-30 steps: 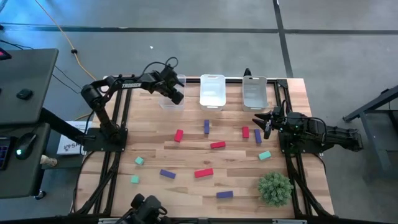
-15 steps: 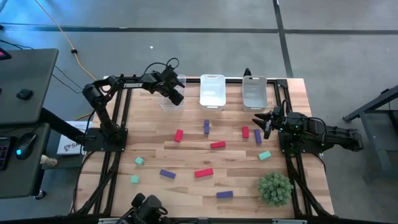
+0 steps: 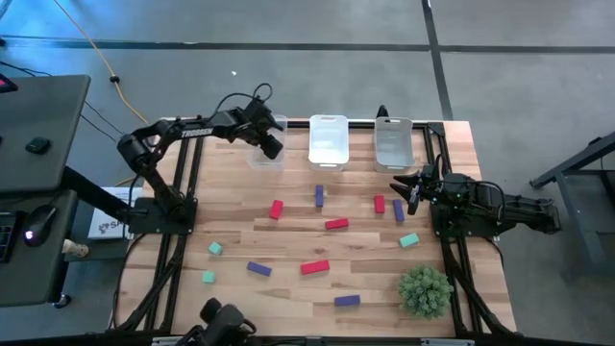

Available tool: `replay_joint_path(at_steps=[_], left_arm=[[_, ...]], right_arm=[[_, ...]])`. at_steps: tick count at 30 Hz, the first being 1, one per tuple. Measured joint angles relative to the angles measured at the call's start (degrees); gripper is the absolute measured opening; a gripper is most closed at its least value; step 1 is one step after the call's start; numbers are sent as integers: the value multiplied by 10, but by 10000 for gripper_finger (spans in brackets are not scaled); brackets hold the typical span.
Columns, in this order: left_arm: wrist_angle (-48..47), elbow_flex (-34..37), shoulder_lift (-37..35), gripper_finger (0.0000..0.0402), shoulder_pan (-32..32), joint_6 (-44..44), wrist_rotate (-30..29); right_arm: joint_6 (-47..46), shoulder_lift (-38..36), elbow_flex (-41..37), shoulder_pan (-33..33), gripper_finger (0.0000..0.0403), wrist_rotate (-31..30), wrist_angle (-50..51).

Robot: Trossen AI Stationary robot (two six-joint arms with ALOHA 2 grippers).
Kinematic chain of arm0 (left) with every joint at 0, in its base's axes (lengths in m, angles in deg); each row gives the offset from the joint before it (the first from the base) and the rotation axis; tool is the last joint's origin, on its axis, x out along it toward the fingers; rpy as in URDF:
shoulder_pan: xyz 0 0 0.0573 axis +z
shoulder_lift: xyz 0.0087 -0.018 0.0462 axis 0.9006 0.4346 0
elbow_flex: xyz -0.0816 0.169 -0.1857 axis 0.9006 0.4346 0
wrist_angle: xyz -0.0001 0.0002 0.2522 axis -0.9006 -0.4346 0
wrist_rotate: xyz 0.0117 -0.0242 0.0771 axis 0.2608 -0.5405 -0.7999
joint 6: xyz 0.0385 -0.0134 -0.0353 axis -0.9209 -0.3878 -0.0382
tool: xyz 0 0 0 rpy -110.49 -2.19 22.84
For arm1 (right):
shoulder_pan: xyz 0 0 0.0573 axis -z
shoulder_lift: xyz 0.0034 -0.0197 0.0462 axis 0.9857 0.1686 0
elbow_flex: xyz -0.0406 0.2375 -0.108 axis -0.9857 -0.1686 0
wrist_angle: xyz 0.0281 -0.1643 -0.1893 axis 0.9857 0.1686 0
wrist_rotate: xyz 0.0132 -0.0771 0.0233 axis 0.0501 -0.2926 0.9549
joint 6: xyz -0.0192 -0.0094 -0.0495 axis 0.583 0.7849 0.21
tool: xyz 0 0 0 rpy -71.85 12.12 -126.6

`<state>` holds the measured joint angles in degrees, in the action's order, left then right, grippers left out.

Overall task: Sort & place blocks by color
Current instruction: Put the red block into the gray bin

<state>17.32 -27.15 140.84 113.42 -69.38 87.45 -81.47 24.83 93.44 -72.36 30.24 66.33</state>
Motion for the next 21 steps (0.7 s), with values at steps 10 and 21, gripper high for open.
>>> replay_joint_path(at_steps=[10,21], left_arm=[[-8,0,-109,118,-1,45,15],[23,0,-218,118,-13,185,142]], right_arm=[[42,0,0,0,156,0,0],[41,0,0,0,156,0,0]])
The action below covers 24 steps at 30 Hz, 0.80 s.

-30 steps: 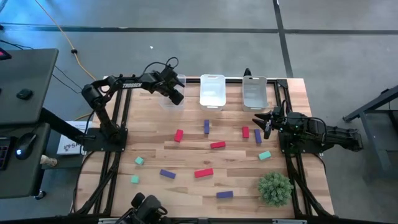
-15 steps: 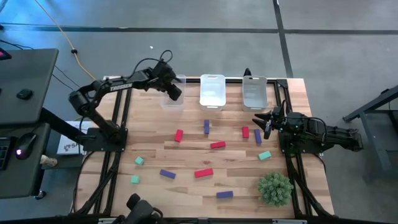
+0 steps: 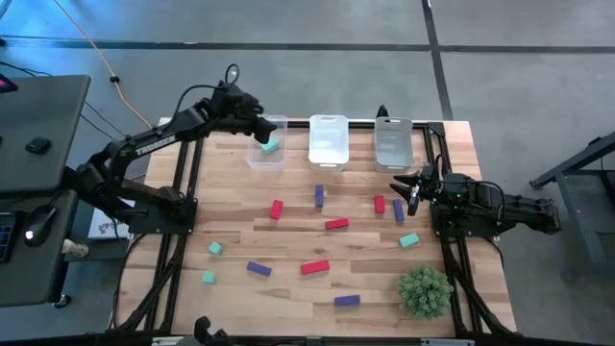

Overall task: Sort & place blocks by color
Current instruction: Put the red block into the gray bin

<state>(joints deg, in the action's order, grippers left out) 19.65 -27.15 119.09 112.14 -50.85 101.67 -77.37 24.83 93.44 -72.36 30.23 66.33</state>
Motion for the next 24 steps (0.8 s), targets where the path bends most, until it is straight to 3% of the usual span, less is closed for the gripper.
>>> replay_joint_path(at_steps=[10,24], left_arm=[[68,0,-45,118,-74,129,7],[94,0,-46,117,-198,219,-8]], right_arm=[[0,0,0,0,156,0,0],[-29,0,0,0,156,16,-57]])
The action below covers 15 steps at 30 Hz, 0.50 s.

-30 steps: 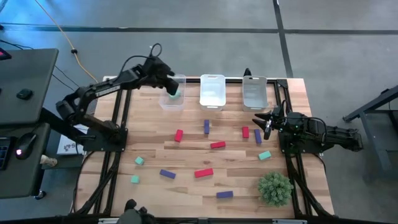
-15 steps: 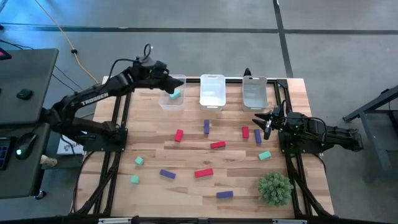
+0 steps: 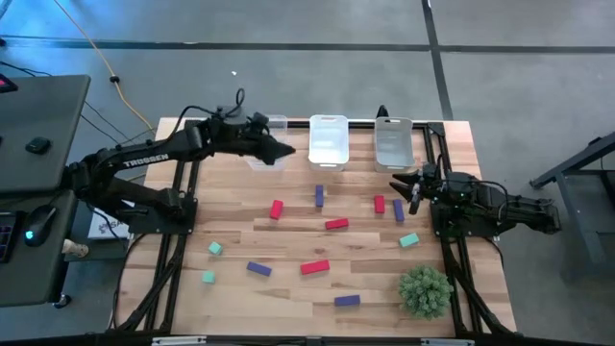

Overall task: Sort & place blocks by color
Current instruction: Put the red block into the gray bin

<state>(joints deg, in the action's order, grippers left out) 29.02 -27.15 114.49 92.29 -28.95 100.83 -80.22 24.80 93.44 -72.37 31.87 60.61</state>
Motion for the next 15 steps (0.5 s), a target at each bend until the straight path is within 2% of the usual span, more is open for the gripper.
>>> replay_joint_path(at_steps=[9,15], left_arm=[[0,0,0,117,-74,37,-31],[0,0,0,117,-86,19,-36]], right_arm=[[15,0,0,0,156,7,-93],[8,2,18,0,169,7,-134]])
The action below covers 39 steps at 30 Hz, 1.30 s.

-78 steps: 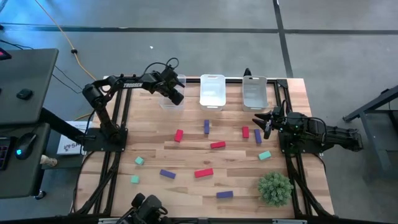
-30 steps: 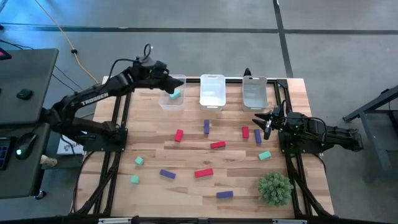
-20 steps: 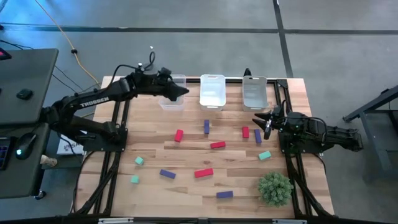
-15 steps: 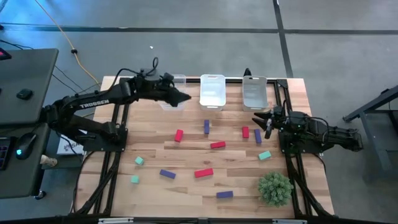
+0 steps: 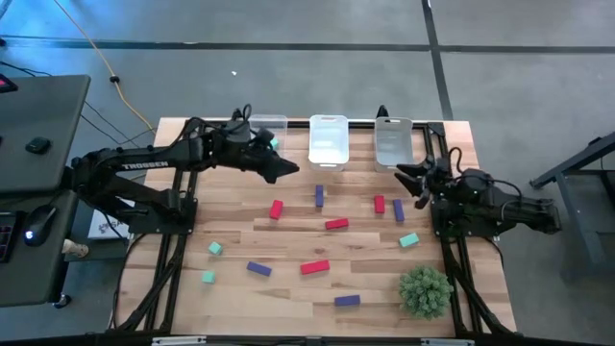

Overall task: Sort & place blocks by color
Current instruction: Put the red block into the gray bin

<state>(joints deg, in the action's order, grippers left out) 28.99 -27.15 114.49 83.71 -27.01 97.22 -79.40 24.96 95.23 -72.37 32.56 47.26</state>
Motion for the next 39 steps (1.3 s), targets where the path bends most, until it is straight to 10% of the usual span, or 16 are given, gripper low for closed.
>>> replay_joint_path(at_steps=[9,18,39], left_arm=[[0,0,0,117,20,-70,0],[0,0,0,117,45,-119,1],[-93,0,0,117,69,-289,1]], right_arm=[[-6,34,101,0,213,-25,30],[-173,225,278,1,213,-51,298],[-527,584,366,-6,213,121,444]])
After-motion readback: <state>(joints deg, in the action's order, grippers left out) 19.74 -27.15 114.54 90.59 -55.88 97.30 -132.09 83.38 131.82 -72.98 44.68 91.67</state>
